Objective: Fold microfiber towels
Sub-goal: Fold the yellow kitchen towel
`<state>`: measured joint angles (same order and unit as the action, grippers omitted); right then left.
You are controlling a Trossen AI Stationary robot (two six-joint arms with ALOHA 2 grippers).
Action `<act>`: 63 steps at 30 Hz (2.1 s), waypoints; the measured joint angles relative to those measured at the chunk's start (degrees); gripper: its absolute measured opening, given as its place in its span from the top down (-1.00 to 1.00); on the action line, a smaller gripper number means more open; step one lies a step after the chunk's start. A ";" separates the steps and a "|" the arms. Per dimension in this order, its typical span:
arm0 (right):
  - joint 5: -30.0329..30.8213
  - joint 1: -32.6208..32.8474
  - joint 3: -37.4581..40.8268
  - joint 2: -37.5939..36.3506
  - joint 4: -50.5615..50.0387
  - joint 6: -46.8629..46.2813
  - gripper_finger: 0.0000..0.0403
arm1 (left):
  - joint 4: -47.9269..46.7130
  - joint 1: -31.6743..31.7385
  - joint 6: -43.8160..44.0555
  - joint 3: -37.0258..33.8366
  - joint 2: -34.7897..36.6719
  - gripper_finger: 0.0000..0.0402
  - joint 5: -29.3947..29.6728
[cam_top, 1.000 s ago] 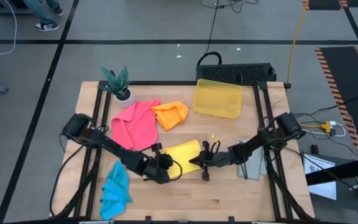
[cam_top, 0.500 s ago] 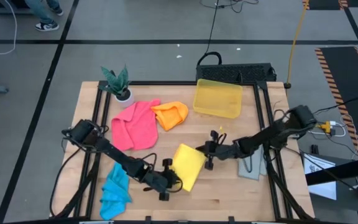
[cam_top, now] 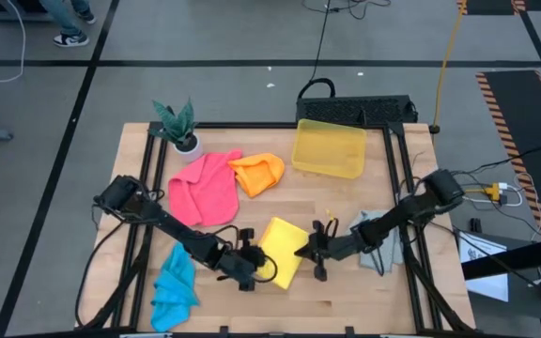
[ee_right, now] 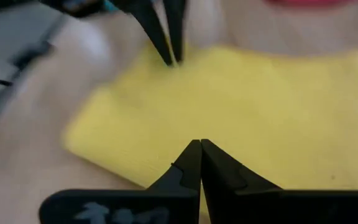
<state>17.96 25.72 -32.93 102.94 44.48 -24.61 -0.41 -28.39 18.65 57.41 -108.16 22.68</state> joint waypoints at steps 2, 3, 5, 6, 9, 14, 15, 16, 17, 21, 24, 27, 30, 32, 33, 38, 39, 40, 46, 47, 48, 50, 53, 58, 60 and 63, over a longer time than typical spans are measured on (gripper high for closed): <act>0.15 -0.99 0.00 1.86 -0.53 -1.26 1.00 | -4.31 0.16 3.79 0.00 -0.03 0.84 -0.20; 0.09 -1.63 0.00 2.22 -1.24 -1.44 1.00 | -6.07 0.15 5.56 0.02 0.01 0.84 -0.21; 0.02 -3.13 -0.04 2.01 -3.51 -1.24 1.00 | -9.08 -0.23 8.61 0.04 0.00 0.84 -0.14; -0.01 -3.91 -0.04 1.33 -5.36 -0.87 1.00 | -9.38 -0.52 9.66 0.06 0.01 0.84 0.01; 2.06 -6.25 0.19 -1.86 -11.06 1.07 1.00 | -7.41 -1.66 10.20 0.07 0.04 0.84 0.02; 4.39 -6.65 0.31 -8.51 -12.54 5.72 1.00 | 0.48 -3.32 6.76 0.07 0.13 0.84 -0.15; 3.70 -6.13 0.31 -9.48 -11.97 6.20 1.00 | 2.24 -3.50 5.54 0.07 0.17 0.84 -0.10; 2.58 -5.56 0.31 -9.88 -10.72 6.69 1.00 | 4.28 -3.65 4.33 0.07 0.22 0.84 0.10; 1.28 -4.91 0.31 -9.89 -9.03 7.09 1.00 | 6.07 -3.71 2.95 0.07 0.24 0.84 0.63; -0.22 -1.84 -0.12 -7.92 -4.43 6.91 1.00 | 11.33 -2.87 -3.15 0.09 0.28 0.84 3.03; -0.15 -0.76 -0.07 -4.78 -2.94 5.16 1.00 | 10.63 -0.26 -4.75 0.09 0.30 0.84 4.64; -0.25 -0.49 -0.09 -1.57 -1.66 3.65 1.00 | 8.10 3.29 -4.72 0.07 0.30 0.84 4.86; -1.89 -0.49 -0.10 1.21 -0.56 2.47 1.00 | 4.46 6.76 -3.06 0.11 -0.11 0.84 5.04; -3.48 -0.51 -0.09 2.56 0.07 2.26 1.00 | 0.40 8.70 -0.03 0.07 -0.24 0.84 6.61; -4.26 -0.49 -0.11 3.01 -0.09 2.08 1.00 | -1.19 9.55 2.02 0.07 -0.24 0.84 7.77; -4.78 -0.31 -0.20 3.41 -1.21 2.21 1.00 | -8.56 11.98 7.14 0.02 -0.24 0.84 11.06; -4.79 -0.13 -0.18 3.11 -1.68 3.09 1.00 | -8.72 12.16 7.22 0.07 -0.24 0.84 11.35; -4.90 0.07 -0.17 2.65 -2.20 4.09 1.00 | -8.93 12.37 7.16 0.07 -0.24 0.84 11.68; -6.15 2.17 -0.07 -3.07 -1.94 8.52 1.00 | -8.10 11.61 4.28 0.07 1.27 0.84 12.76; -6.06 2.38 -0.07 -3.67 -0.52 8.90 1.00 | -7.85 11.23 4.30 0.09 1.68 0.84 13.10; -5.97 2.52 -0.07 -3.94 1.07 9.03 1.00 | -7.47 10.79 4.30 0.09 1.89 0.84 13.38; -5.27 2.53 -0.11 -3.88 3.01 9.19 1.00 | -5.15 9.93 3.73 0.09 1.99 0.84 13.31; -4.32 2.52 -0.29 -2.06 3.75 7.92 1.00 | -2.31 8.73 1.07 0.09 1.97 0.84 8.54; -4.35 2.51 -1.55 2.93 3.62 5.57 1.00 | 1.07 8.03 -0.95 0.09 -0.34 0.84 2.16; -4.60 2.51 -2.37 4.80 3.16 5.54 1.00 | 0.55 8.42 -0.96 0.18 -1.53 0.84 2.23; -5.06 2.51 -2.45 5.54 1.31 5.70 1.00 | -2.08 9.17 0.27 0.17 -3.04 0.84 3.38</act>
<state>12.89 28.23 -35.38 108.49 45.79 -18.91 -2.49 -19.21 18.91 57.58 -111.20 26.06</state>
